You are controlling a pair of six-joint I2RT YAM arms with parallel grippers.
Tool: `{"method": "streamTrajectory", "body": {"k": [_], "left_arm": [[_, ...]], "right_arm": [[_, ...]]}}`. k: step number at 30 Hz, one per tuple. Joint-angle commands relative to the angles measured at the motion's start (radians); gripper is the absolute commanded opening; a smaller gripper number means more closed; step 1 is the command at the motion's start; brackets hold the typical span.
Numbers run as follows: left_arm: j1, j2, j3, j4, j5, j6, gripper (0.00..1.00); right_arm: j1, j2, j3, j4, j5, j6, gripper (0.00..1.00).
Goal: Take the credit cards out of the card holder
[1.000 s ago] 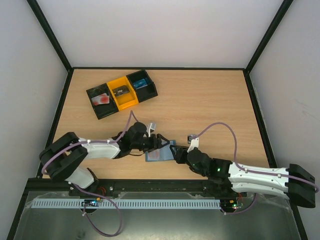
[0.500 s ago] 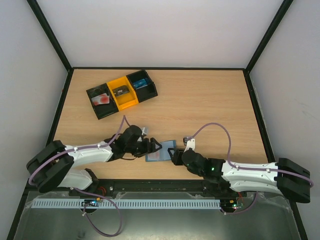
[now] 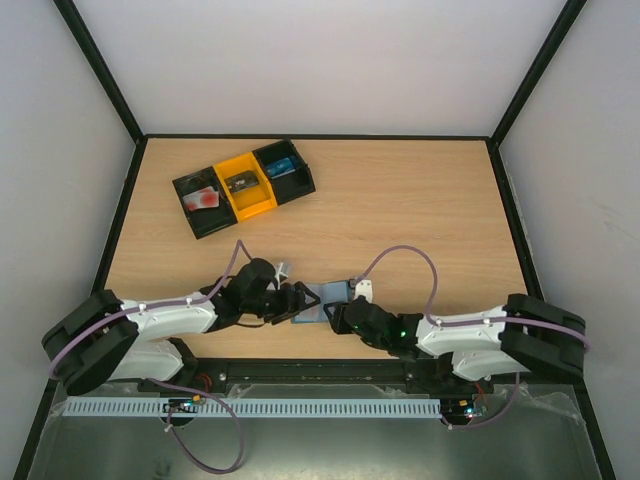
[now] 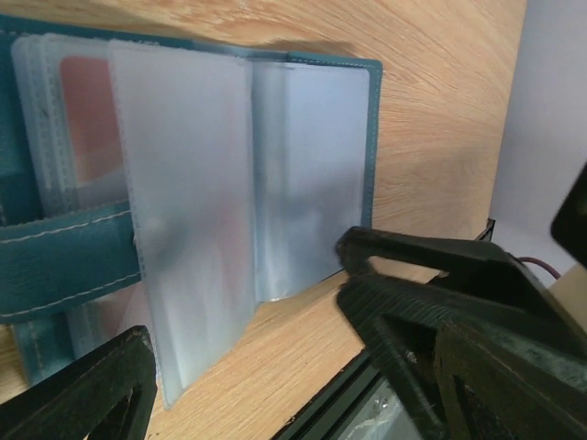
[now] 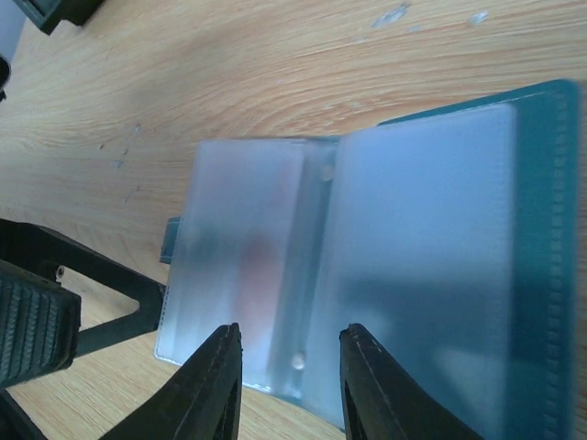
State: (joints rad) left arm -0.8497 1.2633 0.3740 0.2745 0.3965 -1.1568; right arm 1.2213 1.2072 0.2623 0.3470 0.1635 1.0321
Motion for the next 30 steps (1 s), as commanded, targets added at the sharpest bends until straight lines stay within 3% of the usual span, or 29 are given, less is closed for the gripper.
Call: {"method": "streamTrajectory", "body": {"k": [1, 11, 30], "left_arm": [[0.006, -0.007, -0.016, 0.044, 0.014, -0.023, 0.84], [0.019, -0.044, -0.009, -0.041, -0.044, 0.006, 0.85], [0.034, -0.008, -0.029, -0.001, -0.022, 0.017, 0.88]], "right_arm": [[-0.005, 0.090, 0.068, 0.080, -0.043, -0.018, 0.30], [-0.006, 0.198, 0.084, 0.096, -0.023, -0.018, 0.27], [-0.006, 0.222, 0.031, 0.124, -0.023, 0.008, 0.22]]}}
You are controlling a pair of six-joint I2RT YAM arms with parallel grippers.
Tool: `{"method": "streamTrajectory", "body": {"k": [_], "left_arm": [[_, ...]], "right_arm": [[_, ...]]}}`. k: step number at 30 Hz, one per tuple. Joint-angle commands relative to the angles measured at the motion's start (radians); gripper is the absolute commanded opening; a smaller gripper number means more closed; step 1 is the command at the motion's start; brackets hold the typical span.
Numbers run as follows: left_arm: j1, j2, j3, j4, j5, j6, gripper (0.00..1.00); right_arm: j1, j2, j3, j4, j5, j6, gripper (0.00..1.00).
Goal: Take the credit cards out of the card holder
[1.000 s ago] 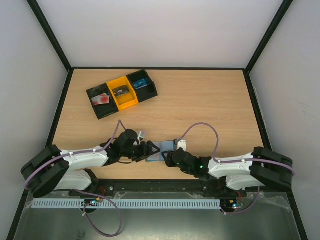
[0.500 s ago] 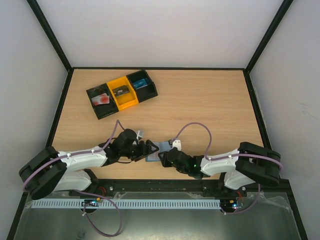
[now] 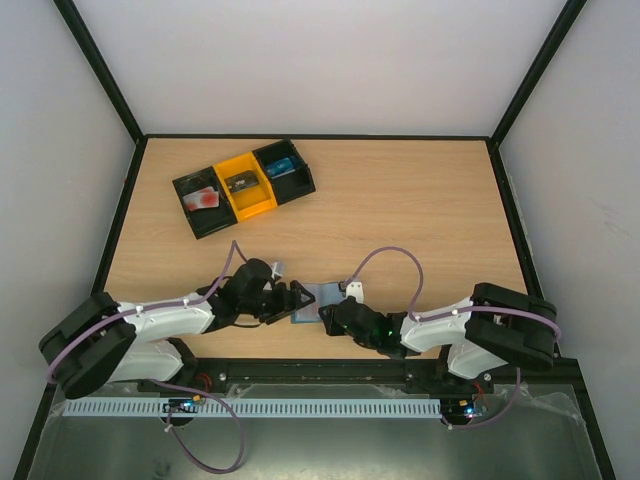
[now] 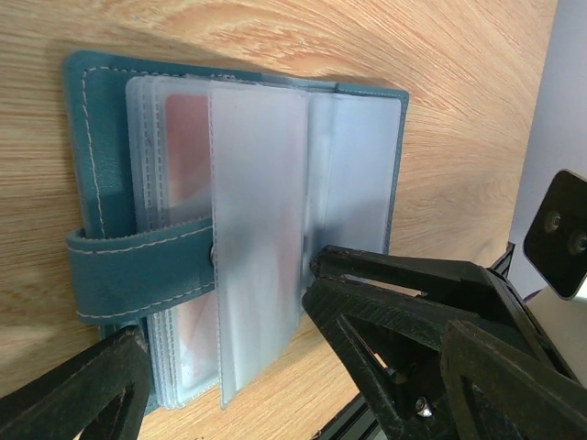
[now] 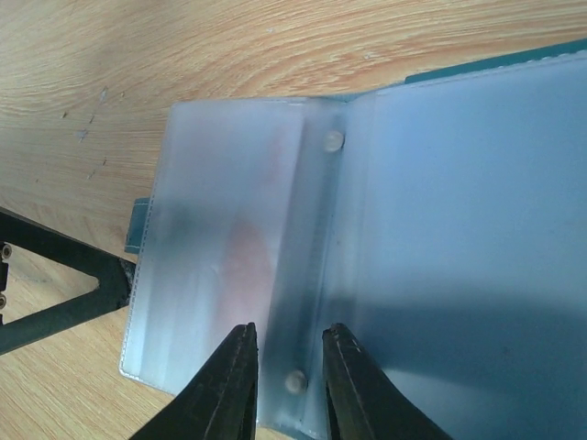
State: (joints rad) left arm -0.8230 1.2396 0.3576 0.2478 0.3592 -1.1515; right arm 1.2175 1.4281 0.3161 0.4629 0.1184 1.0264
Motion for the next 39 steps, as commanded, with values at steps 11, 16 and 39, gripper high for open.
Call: {"method": "streamTrajectory", "body": {"k": [11, 16, 39], "left_arm": [[0.008, 0.029, -0.006, 0.052, 0.023, 0.016, 0.88], [0.008, 0.030, -0.004, 0.061, 0.023, 0.014, 0.88], [-0.002, 0.019, -0.012, 0.095, 0.020, 0.000, 0.88]], "right_arm": [[-0.003, 0.003, -0.027, 0.022, 0.018, 0.014, 0.21], [-0.003, 0.006, -0.028, 0.025, 0.018, 0.014, 0.21], [-0.003, -0.002, -0.038, 0.042, 0.009, 0.023, 0.20]]}}
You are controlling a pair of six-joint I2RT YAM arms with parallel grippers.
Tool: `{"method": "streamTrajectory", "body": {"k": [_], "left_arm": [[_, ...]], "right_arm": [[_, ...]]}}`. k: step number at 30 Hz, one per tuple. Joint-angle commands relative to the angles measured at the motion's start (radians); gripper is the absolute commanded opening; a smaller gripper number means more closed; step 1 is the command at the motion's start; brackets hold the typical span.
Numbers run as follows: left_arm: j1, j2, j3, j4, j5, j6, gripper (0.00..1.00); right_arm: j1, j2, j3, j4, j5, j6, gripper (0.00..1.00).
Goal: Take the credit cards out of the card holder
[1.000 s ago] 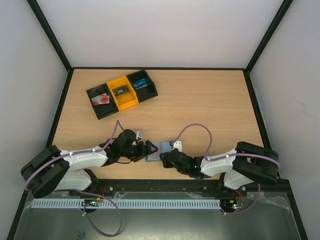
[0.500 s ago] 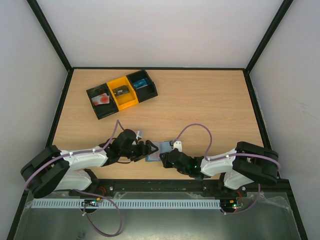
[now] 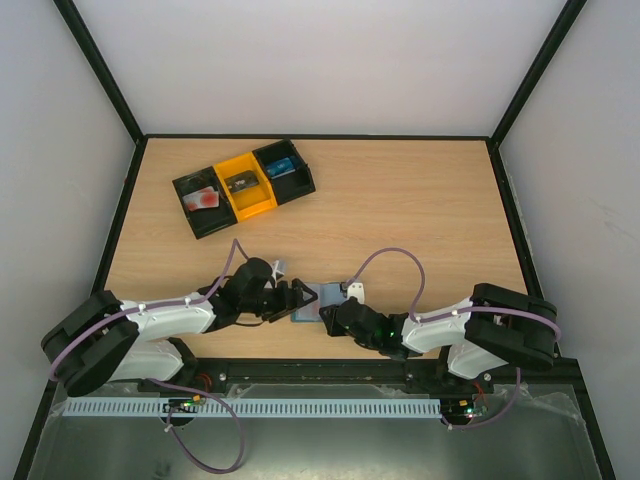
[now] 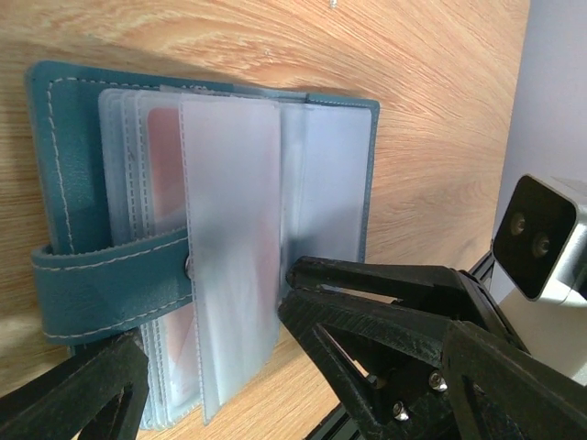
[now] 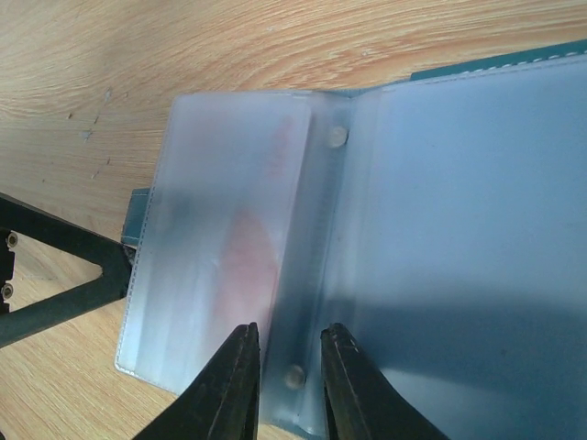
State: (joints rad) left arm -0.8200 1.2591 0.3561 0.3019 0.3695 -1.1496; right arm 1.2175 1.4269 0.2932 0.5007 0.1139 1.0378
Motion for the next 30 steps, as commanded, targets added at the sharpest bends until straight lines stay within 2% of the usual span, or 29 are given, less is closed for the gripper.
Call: {"method": "streamTrajectory", "body": {"k": [1, 30], "left_arm": [[-0.006, 0.003, -0.010, 0.046, 0.012, -0.004, 0.88], [-0.047, 0.035, 0.024, 0.124, 0.033, -0.028, 0.87]], "right_arm": [[-0.003, -0.001, -0.017, 0.004, 0.013, 0.011, 0.21], [-0.003, -0.031, -0.039, 0.036, 0.007, 0.025, 0.20]]}}
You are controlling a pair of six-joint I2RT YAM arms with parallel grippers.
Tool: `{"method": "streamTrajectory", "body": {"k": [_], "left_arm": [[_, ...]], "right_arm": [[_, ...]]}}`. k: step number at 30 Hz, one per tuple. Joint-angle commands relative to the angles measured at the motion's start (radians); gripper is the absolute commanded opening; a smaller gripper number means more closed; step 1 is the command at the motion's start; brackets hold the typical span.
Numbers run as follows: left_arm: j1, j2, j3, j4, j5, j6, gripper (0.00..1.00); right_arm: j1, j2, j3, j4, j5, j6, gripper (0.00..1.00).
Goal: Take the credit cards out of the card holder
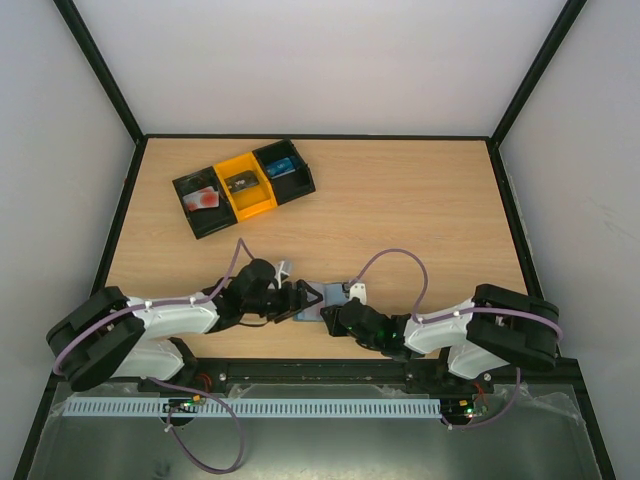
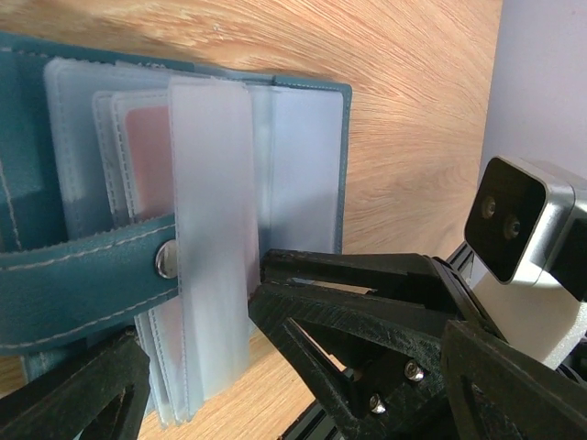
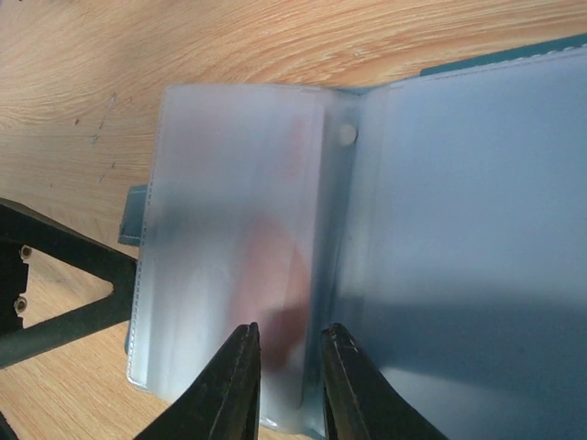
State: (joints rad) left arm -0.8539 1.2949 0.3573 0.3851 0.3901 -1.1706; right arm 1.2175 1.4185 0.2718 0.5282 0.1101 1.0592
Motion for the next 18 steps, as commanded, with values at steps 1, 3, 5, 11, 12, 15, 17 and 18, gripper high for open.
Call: {"method": "streamTrajectory", "body": {"k": [1, 3, 5, 11, 12, 15, 17, 18], "left_arm": [[-0.015, -0.003, 0.022, 0.042, 0.012, -0.008, 0.86], [-0.018, -0.005, 0.020, 0.051, 0.014, -0.011, 0.83], [-0.021, -0.004, 0.021, 0.059, 0.017, -0.016, 0.80], [-0.032, -0.025, 0.039, -0.023, -0.038, -0.005, 0.79], [-0.032, -0.036, 0.043, -0.045, -0.061, 0.000, 0.79], [-0.034, -0.061, 0.052, -0.112, -0.104, 0.005, 0.81], [-0.033, -0.072, 0.056, -0.150, -0.130, 0.008, 0.83], [-0.034, -0.075, 0.058, -0.164, -0.138, 0.008, 0.83]], "right_arm": [[-0.003, -0.026, -0.021, 0.012, 0.011, 0.002, 0.20], [-0.003, -0.036, -0.026, 0.017, 0.012, 0.002, 0.20], [-0.003, -0.044, -0.033, 0.022, 0.015, 0.004, 0.20], [-0.003, -0.070, -0.046, 0.019, 0.029, 0.005, 0.20], [-0.003, -0.072, -0.048, 0.017, 0.031, 0.005, 0.20], [-0.003, -0.072, -0.051, 0.015, 0.034, 0.006, 0.20], [-0.003, -0.070, -0.051, 0.018, 0.033, 0.008, 0.20], [-0.003, -0.069, -0.052, 0.019, 0.033, 0.008, 0.20]]}}
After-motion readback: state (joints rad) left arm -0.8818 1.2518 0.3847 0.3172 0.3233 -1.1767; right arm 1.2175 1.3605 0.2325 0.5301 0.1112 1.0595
